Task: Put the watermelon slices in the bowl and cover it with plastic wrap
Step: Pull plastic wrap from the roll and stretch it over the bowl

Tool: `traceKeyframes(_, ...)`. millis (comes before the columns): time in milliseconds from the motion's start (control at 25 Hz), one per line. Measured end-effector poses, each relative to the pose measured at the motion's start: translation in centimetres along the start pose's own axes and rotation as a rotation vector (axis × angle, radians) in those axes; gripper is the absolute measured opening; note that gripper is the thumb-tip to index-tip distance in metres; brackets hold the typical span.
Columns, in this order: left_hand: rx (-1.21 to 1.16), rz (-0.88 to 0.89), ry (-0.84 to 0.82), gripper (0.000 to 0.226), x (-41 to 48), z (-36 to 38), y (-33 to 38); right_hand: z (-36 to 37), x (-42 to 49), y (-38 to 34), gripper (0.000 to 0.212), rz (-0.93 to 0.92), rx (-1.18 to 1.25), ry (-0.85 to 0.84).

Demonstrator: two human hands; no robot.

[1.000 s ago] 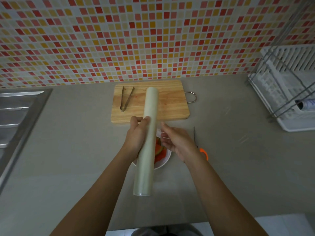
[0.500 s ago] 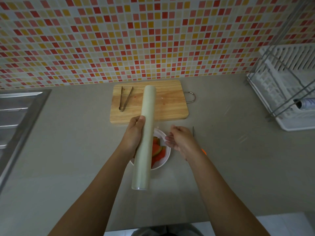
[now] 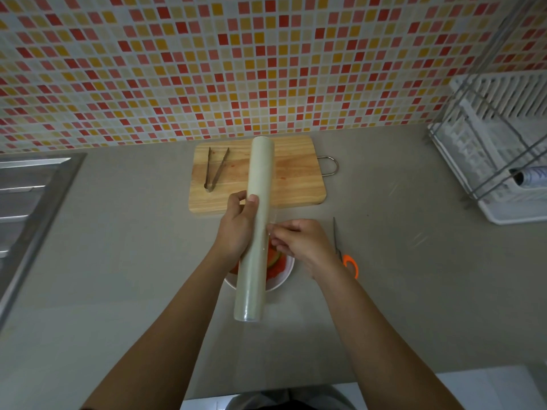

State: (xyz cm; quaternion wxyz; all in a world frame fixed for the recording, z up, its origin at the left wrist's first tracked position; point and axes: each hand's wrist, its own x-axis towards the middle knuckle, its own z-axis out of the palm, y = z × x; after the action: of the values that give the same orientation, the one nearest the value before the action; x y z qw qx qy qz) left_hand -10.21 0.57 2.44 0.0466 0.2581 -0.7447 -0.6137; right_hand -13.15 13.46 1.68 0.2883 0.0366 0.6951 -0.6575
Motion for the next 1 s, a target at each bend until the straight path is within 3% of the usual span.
traceKeyframes(240,-0.081,-0.046,-0.032,0.036,0.7,0.0,0.2,-0.5,0.6,-0.1,0.017,0.007,-0.151,0.001)
traceKeyframes(360,-0.045,-0.014,-0.004,0.036,0.6,0.4,0.3,-0.1,-0.1,-0.1,0.014,0.094,0.027,0.028)
traceKeyframes(480,-0.016,0.020,0.025,0.036,0.7,0.7,0.7,-0.2,-0.7,0.2,0.036,0.129,0.085,-0.039)
traceKeyframes(680,0.000,0.024,0.024,0.035,0.9,0.8,1.0,-0.6,-1.3,0.6,0.012,0.035,-0.009,-0.099)
traceKeyframes(840,-0.012,-0.004,0.021,0.039,1.0,0.8,1.0,-1.1,-0.9,0.5,0.021,0.026,-0.239,-0.024)
traceKeyframes(1000,0.035,0.054,0.075,0.043,1.0,1.2,1.1,-0.6,-2.0,1.2,0.026,0.088,-0.060,-0.002)
